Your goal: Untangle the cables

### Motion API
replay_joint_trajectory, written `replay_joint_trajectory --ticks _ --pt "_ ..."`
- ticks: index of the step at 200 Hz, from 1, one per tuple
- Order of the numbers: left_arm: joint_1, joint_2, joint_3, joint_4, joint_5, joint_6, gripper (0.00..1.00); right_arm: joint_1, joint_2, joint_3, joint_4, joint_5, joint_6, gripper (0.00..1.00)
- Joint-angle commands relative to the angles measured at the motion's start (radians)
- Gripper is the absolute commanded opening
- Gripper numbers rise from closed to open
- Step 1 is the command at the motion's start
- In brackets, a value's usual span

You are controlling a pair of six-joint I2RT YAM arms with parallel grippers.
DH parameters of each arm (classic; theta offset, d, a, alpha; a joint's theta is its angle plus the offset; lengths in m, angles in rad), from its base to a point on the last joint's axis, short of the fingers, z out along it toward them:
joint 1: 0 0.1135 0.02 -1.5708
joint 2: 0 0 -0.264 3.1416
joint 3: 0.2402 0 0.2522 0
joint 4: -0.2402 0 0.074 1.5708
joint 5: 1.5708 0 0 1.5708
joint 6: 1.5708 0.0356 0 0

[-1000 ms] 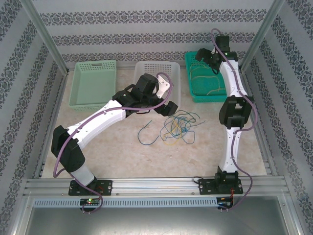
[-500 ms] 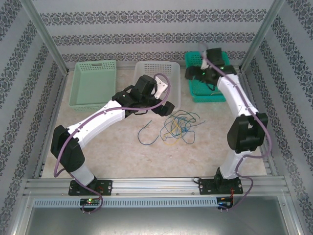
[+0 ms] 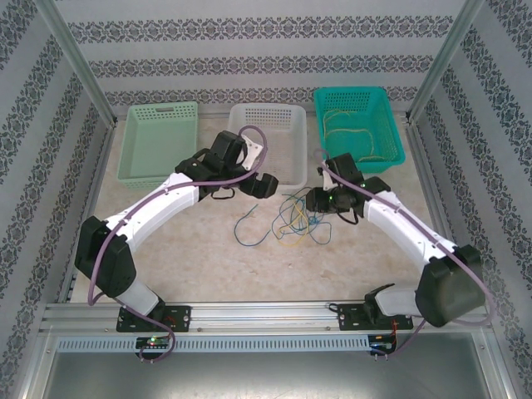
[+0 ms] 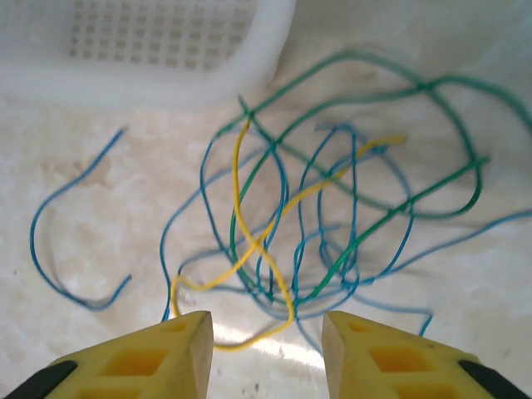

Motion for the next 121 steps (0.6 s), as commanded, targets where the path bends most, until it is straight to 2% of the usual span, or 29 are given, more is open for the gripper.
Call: replay_joint_trajectory --ticks 1,34,70,91,121 --pt "-0.017 0.060 -0.024 -0.076 0.140 0.036 0.92 0.035 -0.048 -0.105 0.034 0.006 0.153 0.39" --pt "-0.069 0.154 -0.029 -0.101 0.214 0.063 0.82 0.024 -0.110 -0.199 0.067 0.042 0.241 0.40" --pt "-0.115 0.241 0.022 -0.117 0.244 0.137 0.80 -0.063 -0.128 -0.235 0.091 0.011 0.270 0.42" --pt "-0.153 0.301 0.069 -0.160 0.222 0.184 0.79 -0.127 -0.144 -0.241 0.088 -0.023 0.256 0.42" --pt "-0.160 0.363 0.103 -0.146 0.220 0.188 0.77 -0.176 -0.193 -0.247 0.079 -0.041 0.239 0.43"
